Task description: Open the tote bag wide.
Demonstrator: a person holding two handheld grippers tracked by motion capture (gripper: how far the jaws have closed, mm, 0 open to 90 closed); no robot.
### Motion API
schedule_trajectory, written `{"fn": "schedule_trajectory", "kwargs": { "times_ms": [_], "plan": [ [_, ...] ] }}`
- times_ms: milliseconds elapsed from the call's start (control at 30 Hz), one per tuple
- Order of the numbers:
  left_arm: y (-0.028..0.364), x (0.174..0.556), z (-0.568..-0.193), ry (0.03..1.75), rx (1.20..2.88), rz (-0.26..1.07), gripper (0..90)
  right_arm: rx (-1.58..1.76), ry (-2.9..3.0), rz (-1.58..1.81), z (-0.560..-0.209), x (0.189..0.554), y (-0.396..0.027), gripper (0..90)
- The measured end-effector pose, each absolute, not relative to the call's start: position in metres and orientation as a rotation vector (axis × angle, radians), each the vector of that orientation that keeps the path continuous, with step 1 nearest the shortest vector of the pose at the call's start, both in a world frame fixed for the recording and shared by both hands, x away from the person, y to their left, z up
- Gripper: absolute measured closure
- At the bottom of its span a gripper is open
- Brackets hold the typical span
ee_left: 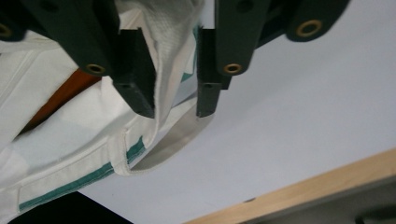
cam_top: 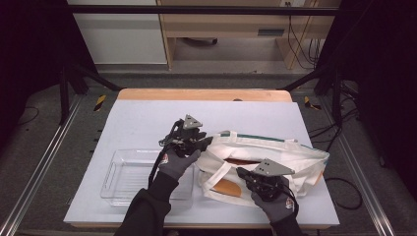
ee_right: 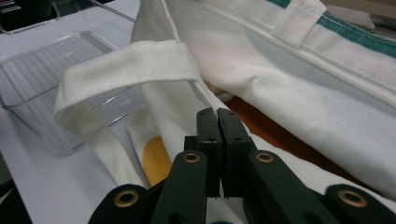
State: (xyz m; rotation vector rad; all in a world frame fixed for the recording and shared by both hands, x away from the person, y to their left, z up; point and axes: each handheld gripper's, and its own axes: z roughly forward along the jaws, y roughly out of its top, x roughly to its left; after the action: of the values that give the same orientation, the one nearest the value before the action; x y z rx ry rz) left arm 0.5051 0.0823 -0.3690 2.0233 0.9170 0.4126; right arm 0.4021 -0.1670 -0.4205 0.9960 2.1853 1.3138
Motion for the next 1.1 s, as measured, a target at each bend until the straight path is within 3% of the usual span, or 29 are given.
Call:
{"fn": "schedule_trajectory", "kwargs": {
  "times_ms": [133,533,833,1100],
  "plan": [
    [0.082,0.504,-0.373,0.941,2.044,0.390,81.2,0.990,2.206,1.333,-0.418,0.397,-0.168,89.2],
    [0.076,0.494,-0.390,1.003,1.885,0.398,84.1,1.028,2.294,1.347,-0.433,0.383,-0.166,89.1],
    [0.075,0.489,-0.406,1.001,1.903,0.403,82.8,1.140,2.351,1.256,-0.458,0.388,-0.157,86.7],
    [0.085,0.488,-0.401,0.963,1.941,0.433,69.1,1.099,2.308,1.350,-0.448,0.386,-0.165,70.2]
  ]
}}
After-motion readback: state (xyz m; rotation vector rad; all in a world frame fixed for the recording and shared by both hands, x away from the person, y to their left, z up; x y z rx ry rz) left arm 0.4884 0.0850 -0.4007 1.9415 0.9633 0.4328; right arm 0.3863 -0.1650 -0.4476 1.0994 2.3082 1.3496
